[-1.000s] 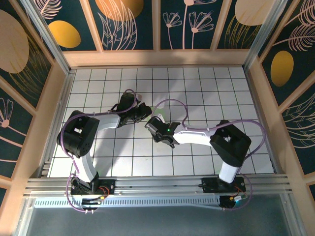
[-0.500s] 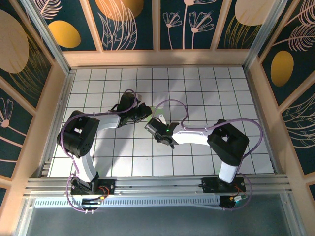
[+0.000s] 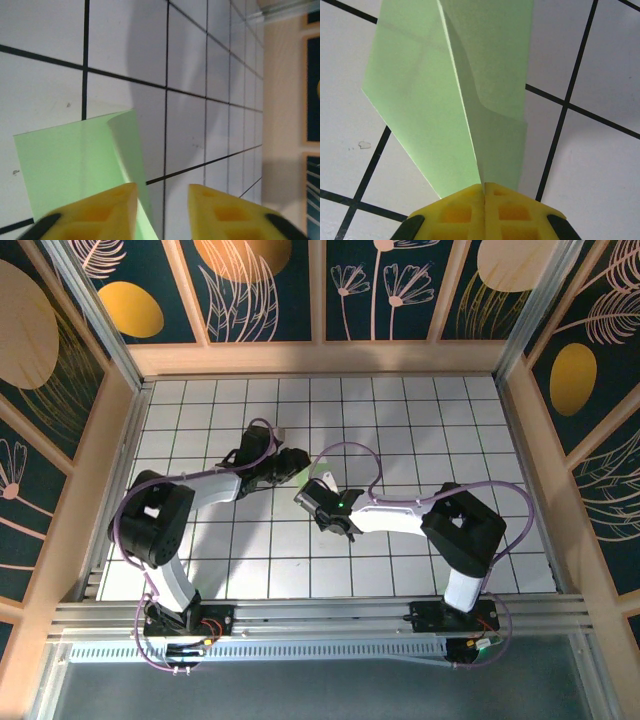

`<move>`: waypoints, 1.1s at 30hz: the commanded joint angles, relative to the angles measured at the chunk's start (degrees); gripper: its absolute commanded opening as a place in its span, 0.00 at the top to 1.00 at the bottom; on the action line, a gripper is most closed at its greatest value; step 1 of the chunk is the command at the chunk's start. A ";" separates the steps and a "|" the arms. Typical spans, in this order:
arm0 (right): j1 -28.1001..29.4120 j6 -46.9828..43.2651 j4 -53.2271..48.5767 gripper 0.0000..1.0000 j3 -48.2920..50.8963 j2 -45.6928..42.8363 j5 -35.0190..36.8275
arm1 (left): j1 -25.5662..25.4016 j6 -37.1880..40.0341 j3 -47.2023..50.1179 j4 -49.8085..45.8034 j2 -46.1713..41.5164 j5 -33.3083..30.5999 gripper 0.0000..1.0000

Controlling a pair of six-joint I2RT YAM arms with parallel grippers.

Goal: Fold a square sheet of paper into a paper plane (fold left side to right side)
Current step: Fourth fold the wing at the center of the table.

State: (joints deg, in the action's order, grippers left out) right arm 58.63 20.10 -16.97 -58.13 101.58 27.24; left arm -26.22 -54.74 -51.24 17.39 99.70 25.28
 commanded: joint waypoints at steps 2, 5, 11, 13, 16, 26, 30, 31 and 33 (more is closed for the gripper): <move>-1.29 -2.86 0.01 1.00 0.65 -0.75 -2.24 | 2.74 1.19 2.45 -1.67 -5.97 -1.22 0.59; -2.35 -4.93 1.27 1.00 1.55 -1.87 -7.15 | 4.60 3.00 4.02 -3.90 -8.93 -1.91 0.54; -6.03 -7.95 4.84 1.00 4.41 -5.06 -20.69 | 7.25 6.33 7.44 -6.87 -13.76 -1.20 0.51; -7.96 -8.24 5.85 1.00 5.30 -5.66 -25.90 | 7.46 7.54 8.23 -7.83 -14.89 -1.11 0.50; -10.62 -8.23 7.56 1.00 6.41 -6.48 -33.13 | 7.48 8.89 9.62 -8.18 -15.91 0.01 0.50; -17.93 -6.40 13.51 1.00 9.19 -6.35 -53.52 | 6.87 7.22 17.04 -1.40 -16.36 7.78 0.53; -20.21 -4.79 16.49 1.00 10.63 -5.28 -59.18 | 5.01 6.08 18.70 0.19 -16.13 7.98 0.53; -20.55 -4.54 16.86 1.00 10.73 -5.01 -60.01 | 4.44 5.89 18.89 0.48 -15.96 7.88 0.53; -21.15 -4.15 17.38 1.00 10.97 -4.32 -61.52 | 3.25 5.21 19.14 1.14 -15.34 7.51 0.53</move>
State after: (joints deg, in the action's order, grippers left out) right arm 38.24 14.44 -2.70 -47.99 96.49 -28.10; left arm -21.67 -48.21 -32.60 14.76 84.51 31.31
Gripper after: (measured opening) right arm 0.051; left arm 0.470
